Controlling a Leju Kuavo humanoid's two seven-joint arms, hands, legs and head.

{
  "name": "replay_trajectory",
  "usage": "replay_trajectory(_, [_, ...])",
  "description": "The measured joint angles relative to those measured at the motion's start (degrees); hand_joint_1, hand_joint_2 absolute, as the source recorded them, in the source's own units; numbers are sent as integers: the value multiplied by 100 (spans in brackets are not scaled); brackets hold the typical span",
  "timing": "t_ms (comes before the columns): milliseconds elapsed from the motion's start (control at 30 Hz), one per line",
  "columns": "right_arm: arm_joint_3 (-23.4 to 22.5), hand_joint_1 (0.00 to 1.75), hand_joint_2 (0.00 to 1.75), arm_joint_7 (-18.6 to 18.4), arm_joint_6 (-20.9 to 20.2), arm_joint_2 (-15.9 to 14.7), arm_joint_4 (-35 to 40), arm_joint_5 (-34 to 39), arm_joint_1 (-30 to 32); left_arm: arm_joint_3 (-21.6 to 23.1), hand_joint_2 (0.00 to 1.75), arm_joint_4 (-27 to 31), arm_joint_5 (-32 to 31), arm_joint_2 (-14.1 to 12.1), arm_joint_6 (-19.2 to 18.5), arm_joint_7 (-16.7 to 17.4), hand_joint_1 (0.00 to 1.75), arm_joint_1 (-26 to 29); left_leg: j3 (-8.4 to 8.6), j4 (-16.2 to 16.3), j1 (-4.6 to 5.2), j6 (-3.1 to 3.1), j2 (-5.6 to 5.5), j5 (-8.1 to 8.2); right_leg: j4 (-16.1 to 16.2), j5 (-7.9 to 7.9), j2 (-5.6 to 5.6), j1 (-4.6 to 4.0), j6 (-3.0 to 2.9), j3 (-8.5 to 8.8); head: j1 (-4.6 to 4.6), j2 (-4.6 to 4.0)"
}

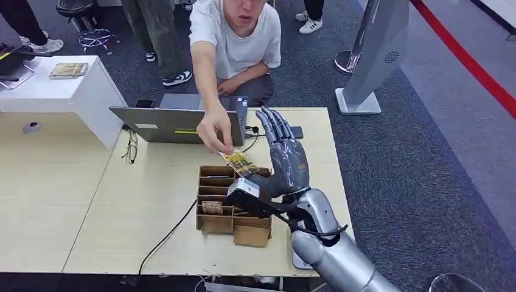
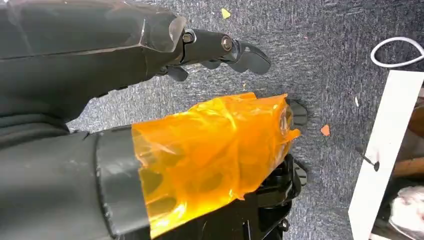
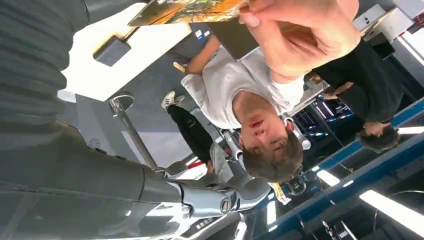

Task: Pass the card to the sensor for recognition and then transmit it.

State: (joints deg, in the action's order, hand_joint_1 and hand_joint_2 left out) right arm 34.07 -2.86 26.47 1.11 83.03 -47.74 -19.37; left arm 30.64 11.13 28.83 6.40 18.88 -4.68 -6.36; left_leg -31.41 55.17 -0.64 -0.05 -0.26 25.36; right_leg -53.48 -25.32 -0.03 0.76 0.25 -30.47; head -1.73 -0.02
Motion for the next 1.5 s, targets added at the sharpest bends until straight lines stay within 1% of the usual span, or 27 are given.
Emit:
replay_trajectory(600, [-107, 0, 175, 15, -48, 46, 2, -96, 98, 0, 0, 0, -20, 0, -37, -105, 0, 35, 0, 0, 0, 0, 0, 0, 0, 0, 0, 0, 0, 0, -2, 0])
replay_trajectory(1333, [-129, 0, 175, 15, -48, 46, 15, -96, 129, 0, 0, 0, -22, 0, -39, -127, 0, 60, 0, 0, 0, 0, 0, 0, 0, 0, 0, 0, 0, 0, -2, 0])
replay_trajectory(1367, [-133, 3, 175, 15, -46, 46, 31, -96, 136, 0, 0, 0, -20, -2, -39, -129, 0, 62, 0, 0, 0, 0, 0, 0, 0, 0, 0, 0, 0, 0, -2, 0])
replay_trajectory(1400, [-138, 30, 175, 20, -48, 46, 46, -96, 143, 0, 0, 0, -20, -2, -39, -129, 0, 64, 0, 0, 0, 0, 0, 0, 0, 0, 0, 0, 0, 0, 0, 0])
replay_trajectory(1433, [-142, 86, 175, 26, -48, 46, 59, -98, 151, 0, 0, 0, -20, -2, -39, -129, 0, 65, 0, 0, 0, 0, 0, 0, 0, 0, 0, 0, 0, -1, 0, 0])
replay_trajectory(1467, [-144, 136, 175, 35, -48, 46, 63, -98, 153, 0, 0, 0, -20, -2, -39, -129, 0, 66, 0, 0, 0, 0, 0, 0, 0, 0, 0, 0, 0, -1, -2, 0])
replay_trajectory(1500, [-153, 157, 175, 44, -50, 46, 68, -120, 154, 0, 0, 0, -20, -4, -37, -129, 0, 66, 0, 0, 0, 0, 0, 0, 0, 0, 0, 0, 0, -1, -2, 0])
